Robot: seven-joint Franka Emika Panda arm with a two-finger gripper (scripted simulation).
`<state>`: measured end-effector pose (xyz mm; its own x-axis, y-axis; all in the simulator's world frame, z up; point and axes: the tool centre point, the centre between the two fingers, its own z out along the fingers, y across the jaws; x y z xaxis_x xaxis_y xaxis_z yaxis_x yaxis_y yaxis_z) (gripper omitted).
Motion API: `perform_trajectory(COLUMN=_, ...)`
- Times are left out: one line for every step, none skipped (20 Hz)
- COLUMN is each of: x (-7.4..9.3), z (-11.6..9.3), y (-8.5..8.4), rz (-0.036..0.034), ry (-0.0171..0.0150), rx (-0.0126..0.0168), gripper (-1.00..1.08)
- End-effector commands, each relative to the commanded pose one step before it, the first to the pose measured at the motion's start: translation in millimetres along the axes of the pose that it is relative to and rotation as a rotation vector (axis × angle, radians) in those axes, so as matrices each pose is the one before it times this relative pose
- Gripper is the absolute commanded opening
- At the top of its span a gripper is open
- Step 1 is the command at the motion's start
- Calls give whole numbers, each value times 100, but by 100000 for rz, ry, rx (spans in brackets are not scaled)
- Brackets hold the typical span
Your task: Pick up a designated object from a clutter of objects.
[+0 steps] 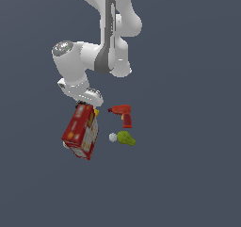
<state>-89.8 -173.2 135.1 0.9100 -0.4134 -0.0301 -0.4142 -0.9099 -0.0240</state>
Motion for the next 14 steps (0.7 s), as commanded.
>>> perform_trajectory(x=-750, z=1519, y=2221, rz=5280, ry=911, rx=-208, gripper=100)
perform_trajectory(x=-270, z=512, y=786, rz=1846, ry=287, rx=-127, gripper=100)
perform_trajectory(x=-260, z=470, y=739, rz=1729, ry=269, rx=-144, gripper=100)
perform_trajectory(x=-247, z=430, y=691, rz=1613, ry=252, rx=-156, gripper=100)
perform_trajectory(x=-234, z=392, y=641, rz=1492, ry=233, rx=-163, gripper=100)
perform_trajectory(x=-219, z=355, y=592, rz=1375, ry=215, rx=-166, gripper=100)
perform_trajectory(x=-203, z=319, y=542, rz=1256, ry=197, rx=-165, gripper=100)
perform_trajectory(x=-187, z=285, y=492, rz=1137, ry=178, rx=-160, gripper=100)
perform_trajectory(x=-169, z=252, y=441, rz=1017, ry=160, rx=-152, gripper=100)
perform_trajectory(x=-151, z=220, y=389, rz=895, ry=141, rx=-141, gripper=100)
perform_trajectory(x=-132, z=188, y=338, rz=778, ry=122, rx=-128, gripper=100)
perform_trajectory(x=-112, z=158, y=287, rz=659, ry=104, rx=-112, gripper=100)
perform_trajectory(x=-92, z=128, y=235, rz=538, ry=85, rx=-94, gripper=100)
perform_trajectory(x=-72, z=99, y=182, rz=417, ry=66, rx=-75, gripper=100)
